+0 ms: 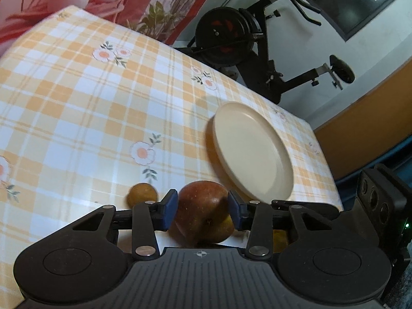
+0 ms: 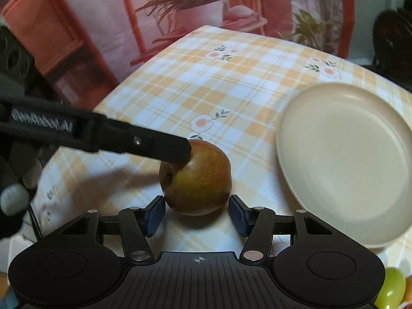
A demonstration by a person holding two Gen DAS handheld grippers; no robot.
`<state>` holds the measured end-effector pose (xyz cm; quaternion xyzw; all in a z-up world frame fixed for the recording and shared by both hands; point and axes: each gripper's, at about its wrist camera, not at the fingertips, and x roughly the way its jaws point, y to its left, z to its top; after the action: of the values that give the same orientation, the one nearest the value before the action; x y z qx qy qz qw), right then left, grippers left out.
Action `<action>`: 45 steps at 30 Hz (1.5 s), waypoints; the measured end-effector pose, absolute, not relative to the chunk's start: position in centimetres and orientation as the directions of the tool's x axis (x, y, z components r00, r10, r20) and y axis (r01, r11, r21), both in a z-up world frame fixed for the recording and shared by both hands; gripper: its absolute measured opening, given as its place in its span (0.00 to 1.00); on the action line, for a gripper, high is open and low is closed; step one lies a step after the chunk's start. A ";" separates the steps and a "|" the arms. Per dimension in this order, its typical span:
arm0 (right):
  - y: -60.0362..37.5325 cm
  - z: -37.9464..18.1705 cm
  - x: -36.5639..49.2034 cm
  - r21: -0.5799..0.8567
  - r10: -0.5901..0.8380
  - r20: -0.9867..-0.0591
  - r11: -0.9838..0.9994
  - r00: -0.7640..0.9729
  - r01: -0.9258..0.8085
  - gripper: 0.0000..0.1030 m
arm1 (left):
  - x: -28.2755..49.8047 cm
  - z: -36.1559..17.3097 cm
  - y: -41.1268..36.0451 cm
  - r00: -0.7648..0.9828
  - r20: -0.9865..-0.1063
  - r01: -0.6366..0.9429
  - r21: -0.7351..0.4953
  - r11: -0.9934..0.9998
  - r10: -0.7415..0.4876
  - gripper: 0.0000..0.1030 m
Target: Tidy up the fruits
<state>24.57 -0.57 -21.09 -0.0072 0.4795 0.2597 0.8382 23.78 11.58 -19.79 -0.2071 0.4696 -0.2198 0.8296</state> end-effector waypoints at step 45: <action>-0.8 -21.0 25.2 0.135 0.383 -0.790 0.871 0.479 -0.473 0.55 | 26.1 -21.6 10.4 0.415 -0.687 0.165 -0.587 0.792 -0.596 0.42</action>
<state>25.24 -0.81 -20.95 -0.0507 0.4451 0.2493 0.8586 26.06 10.44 -21.65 -0.2211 0.4874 -0.2345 0.8115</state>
